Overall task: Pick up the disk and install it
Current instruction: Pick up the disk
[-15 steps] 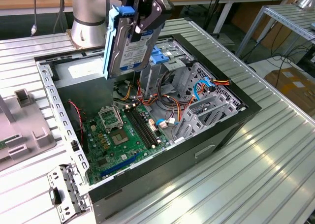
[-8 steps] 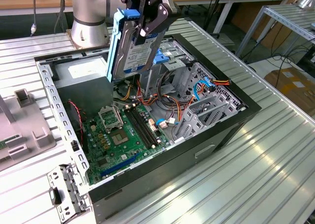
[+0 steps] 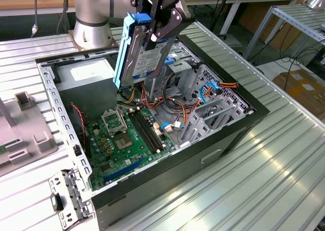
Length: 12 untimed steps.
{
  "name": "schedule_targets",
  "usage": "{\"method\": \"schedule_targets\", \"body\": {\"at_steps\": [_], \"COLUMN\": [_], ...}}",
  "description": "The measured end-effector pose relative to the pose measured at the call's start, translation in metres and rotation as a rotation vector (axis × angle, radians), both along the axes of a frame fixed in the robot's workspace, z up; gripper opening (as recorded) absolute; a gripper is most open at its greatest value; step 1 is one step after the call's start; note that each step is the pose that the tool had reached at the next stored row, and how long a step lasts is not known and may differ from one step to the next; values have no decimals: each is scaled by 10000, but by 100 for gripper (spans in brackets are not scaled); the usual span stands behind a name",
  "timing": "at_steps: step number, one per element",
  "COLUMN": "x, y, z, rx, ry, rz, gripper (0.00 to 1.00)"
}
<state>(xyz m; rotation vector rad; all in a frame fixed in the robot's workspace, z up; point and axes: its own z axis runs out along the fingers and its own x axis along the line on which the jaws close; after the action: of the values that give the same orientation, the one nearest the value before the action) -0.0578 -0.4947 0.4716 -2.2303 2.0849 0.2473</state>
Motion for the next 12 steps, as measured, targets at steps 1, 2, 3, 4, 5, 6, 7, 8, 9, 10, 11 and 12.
{"method": "schedule_targets", "body": {"at_steps": [1, 2, 3, 4, 5, 6, 7, 8, 9, 10, 11, 12], "x": [4, 11, 16, 21, 24, 26, 29, 31, 33, 35, 37, 39], "y": [-13, -37, -53, -68, -79, -90, -100, -110, -121, -133, -144, -154], "z": [0, 0, -1, 0, -1, 0, 0, -1, 0, 0, 0, 0], "rx": [0, 1, 2, 1, 2, 1, 1, 2, 1, 0, 0, 1], "ry": [-1, 0, -1, 0, 0, 0, 0, 0, 0, 0, 0, 0], "rz": [1, 1, 1, 0, 0, 0, 0, 0, 1, 0, 0, 1], "gripper": [36, 36, 36, 36, 36, 36, 36, 36, 36, 36, 36, 36]}}
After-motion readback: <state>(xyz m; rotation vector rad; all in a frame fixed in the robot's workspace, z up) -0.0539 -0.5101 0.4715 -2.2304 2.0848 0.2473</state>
